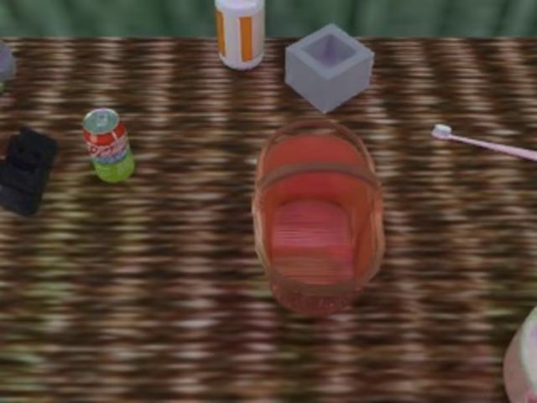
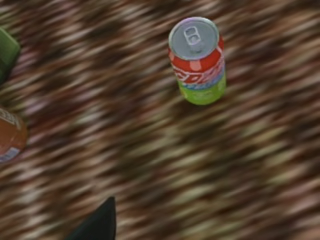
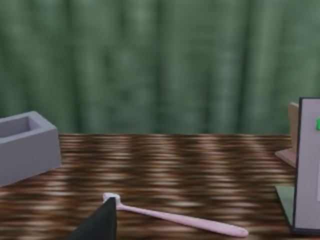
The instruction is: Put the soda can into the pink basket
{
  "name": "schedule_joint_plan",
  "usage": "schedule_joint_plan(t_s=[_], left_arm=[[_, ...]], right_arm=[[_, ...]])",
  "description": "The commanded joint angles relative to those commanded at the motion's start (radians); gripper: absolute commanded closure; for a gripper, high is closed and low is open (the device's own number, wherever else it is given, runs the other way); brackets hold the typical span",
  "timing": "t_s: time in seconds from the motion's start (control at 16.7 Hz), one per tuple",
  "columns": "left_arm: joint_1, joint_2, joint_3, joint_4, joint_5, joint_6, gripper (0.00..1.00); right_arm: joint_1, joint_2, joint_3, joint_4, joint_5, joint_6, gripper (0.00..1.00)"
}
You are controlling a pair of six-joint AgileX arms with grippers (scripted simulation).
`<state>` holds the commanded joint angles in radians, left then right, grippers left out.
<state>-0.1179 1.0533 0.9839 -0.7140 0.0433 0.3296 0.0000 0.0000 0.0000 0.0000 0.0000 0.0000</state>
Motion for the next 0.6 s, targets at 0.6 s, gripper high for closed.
schedule_joint_plan(t_s=[0.6], left_arm=[[-0.033, 0.981, 0.985, -0.52, -0.004, 0.25, 0.0]], right_arm=[[0.0, 0.0, 0.0, 0.0, 0.0, 0.0, 0.0]])
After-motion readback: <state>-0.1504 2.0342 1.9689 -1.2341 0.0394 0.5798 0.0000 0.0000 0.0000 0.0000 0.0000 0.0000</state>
